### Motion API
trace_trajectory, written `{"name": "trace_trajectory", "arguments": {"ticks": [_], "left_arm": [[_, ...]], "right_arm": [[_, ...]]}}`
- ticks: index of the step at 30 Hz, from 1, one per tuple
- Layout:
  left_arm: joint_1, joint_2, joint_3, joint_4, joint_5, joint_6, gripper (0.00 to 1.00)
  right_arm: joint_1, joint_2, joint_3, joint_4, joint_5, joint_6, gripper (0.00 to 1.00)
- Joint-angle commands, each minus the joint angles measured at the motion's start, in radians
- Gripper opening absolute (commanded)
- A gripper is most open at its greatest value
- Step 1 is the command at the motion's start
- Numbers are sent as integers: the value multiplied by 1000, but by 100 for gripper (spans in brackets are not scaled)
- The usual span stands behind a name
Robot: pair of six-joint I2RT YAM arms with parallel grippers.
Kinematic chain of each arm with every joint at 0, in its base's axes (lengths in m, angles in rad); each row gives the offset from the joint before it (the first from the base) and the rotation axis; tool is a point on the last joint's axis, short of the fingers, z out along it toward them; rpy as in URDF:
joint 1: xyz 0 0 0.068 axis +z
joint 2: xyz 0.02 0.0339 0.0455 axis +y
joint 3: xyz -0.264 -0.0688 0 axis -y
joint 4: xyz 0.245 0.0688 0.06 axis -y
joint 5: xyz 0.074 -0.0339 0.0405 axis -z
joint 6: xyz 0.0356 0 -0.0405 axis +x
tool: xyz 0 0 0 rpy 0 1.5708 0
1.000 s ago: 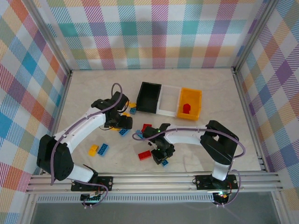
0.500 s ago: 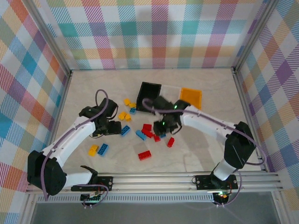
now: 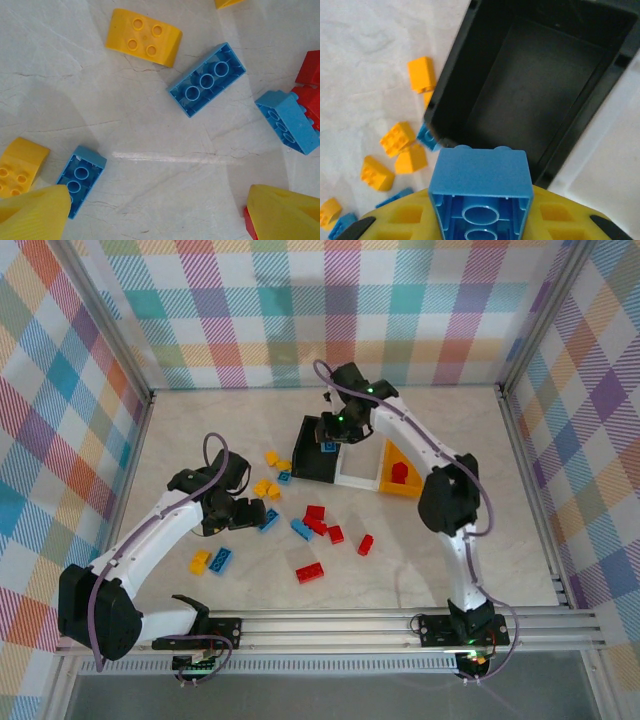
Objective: Sort the legos into containers by color
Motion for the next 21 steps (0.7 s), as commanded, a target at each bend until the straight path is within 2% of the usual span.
{"name": "trace_trajectory", "arguments": {"ticks": [1,7,10,17,21], "left_arm": [[8,-26,-19,23,46,-31,91],[8,-34,-30,26,69,-54,92],[8,-34,-31,18,67,-45,92],[8,11,-17,27,80,-11,94],[8,38,-1,37,86,5,94]], "right_arm": [[-11,86,128,-78,-42,7,33],[-11,221,242,-79,-74,15,33],[-10,251,254,-71,-87,27,39],[-12,246,254,-66,-84,29,51],[-12,215,253,-78,-88,27,54]]}}
